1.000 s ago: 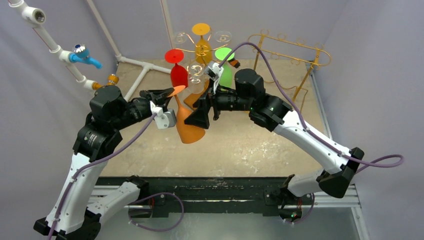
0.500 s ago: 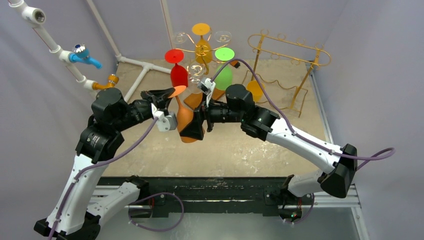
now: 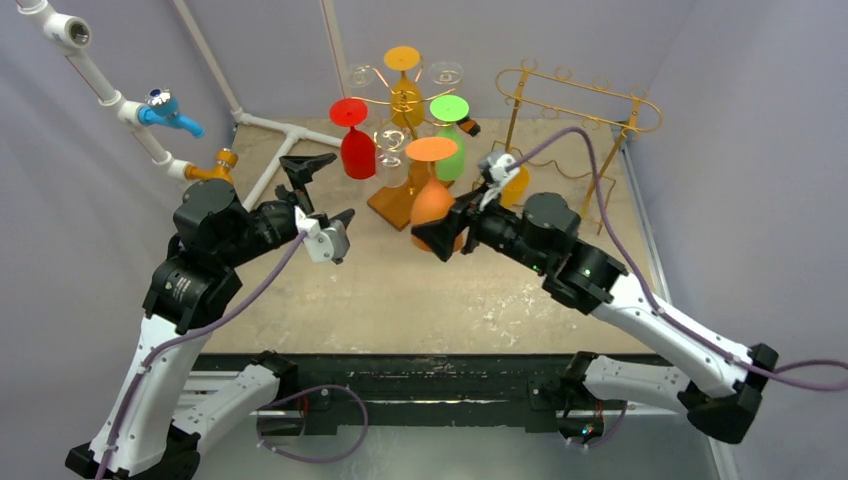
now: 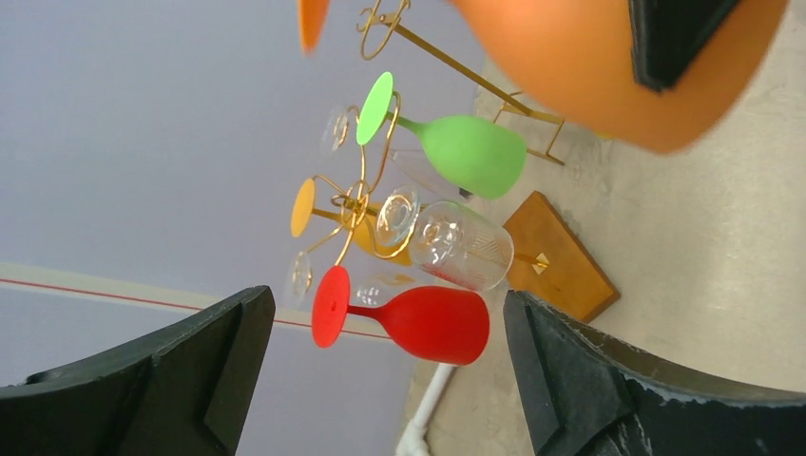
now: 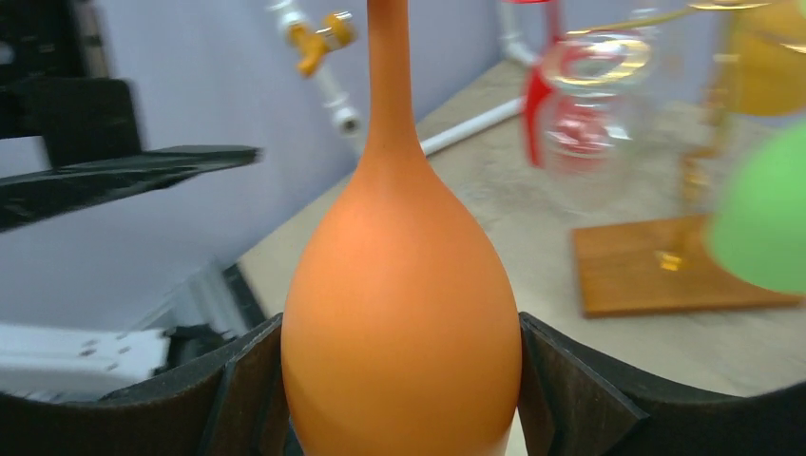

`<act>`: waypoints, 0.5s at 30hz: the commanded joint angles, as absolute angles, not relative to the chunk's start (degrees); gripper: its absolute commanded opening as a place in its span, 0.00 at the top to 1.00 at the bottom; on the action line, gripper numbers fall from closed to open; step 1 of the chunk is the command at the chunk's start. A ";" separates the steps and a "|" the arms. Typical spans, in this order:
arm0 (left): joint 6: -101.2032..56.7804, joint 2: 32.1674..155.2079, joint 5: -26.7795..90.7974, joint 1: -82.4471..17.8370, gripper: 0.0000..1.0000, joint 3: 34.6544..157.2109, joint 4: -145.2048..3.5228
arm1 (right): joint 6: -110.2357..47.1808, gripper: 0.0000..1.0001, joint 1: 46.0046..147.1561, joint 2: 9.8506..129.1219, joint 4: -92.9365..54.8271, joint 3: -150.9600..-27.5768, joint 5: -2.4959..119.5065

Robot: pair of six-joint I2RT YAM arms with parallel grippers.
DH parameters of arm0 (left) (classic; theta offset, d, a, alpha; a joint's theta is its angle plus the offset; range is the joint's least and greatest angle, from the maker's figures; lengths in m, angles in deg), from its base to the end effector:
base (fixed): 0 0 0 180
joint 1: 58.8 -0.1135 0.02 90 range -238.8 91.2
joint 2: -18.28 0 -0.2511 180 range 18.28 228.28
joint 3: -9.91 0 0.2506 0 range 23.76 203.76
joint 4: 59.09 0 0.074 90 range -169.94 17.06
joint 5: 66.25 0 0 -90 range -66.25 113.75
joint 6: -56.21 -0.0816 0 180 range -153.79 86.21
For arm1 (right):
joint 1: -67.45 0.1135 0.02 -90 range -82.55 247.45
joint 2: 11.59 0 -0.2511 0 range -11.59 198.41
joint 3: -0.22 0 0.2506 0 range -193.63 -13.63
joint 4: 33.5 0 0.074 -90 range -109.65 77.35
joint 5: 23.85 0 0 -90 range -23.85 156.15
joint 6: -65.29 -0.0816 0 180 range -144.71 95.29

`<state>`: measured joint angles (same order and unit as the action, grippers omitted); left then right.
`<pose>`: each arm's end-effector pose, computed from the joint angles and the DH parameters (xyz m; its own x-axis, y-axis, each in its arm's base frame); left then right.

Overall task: Place the wine glass upside down on the wine glass rack
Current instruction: Turn the wine glass upside down at the wine rack.

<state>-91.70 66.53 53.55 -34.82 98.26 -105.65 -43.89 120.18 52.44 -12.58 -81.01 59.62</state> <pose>0.1556 -0.1136 0.4460 0.6264 0.5260 -0.5752 0.5141 0.2759 0.8121 0.1768 0.2477 0.4033 -0.3194 0.1192 -0.9401 -0.7987 0.4999 0.3348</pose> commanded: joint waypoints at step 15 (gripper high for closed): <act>-72.66 65.39 47.75 -34.81 0.00 98.70 -114.47 | -35.02 0.39 92.24 33.24 -24.17 -55.31 87.96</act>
<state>-76.18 65.72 48.92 -34.82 99.79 -114.61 -35.76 93.28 34.60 -15.75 -55.76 81.39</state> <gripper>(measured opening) 0.996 0.802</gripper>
